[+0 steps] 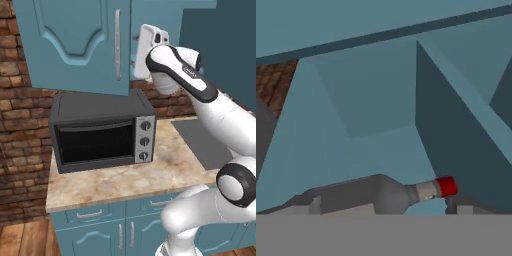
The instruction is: Open the cabinet directly in front. Then move the liquor and the mug to the dining counter with the jar on it.
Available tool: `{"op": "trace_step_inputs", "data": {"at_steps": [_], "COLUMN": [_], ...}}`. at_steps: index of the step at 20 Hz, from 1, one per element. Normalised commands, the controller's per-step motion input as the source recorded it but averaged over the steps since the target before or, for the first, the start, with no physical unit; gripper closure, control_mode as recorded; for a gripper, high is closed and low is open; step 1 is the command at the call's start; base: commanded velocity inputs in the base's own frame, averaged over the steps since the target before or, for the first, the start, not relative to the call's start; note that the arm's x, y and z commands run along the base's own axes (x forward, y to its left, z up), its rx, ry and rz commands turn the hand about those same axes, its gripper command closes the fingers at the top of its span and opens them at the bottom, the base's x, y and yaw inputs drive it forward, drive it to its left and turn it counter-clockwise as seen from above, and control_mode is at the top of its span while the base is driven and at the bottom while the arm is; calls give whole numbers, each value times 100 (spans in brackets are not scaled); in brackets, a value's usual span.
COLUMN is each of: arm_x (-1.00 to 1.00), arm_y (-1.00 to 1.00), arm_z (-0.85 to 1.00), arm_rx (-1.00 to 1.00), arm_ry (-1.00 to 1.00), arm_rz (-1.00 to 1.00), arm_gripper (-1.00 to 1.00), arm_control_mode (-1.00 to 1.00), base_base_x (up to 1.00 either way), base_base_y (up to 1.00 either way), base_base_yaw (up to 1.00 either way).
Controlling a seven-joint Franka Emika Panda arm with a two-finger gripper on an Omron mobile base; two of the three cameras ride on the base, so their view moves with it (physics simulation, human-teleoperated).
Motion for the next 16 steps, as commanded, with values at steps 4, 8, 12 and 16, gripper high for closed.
{"op": "trace_step_inputs", "data": {"at_steps": [4,8,12,16], "arm_x": [30,4,-4,-74], "arm_y": [29,53,50,36], "arm_z": [-7,0,0,11], "arm_rx": [0,0,-1,-2], "arm_ry": [0,-3,-6,-15], "arm_rz": [14,15,15,16], "arm_gripper": [-100,-100,-100,-100], "arm_control_mode": [-100,-100,-100,-100], "base_base_x": [0,0,0,0], "base_base_y": [0,0,0,0], "base_base_yaw": [0,0,0,0]}}
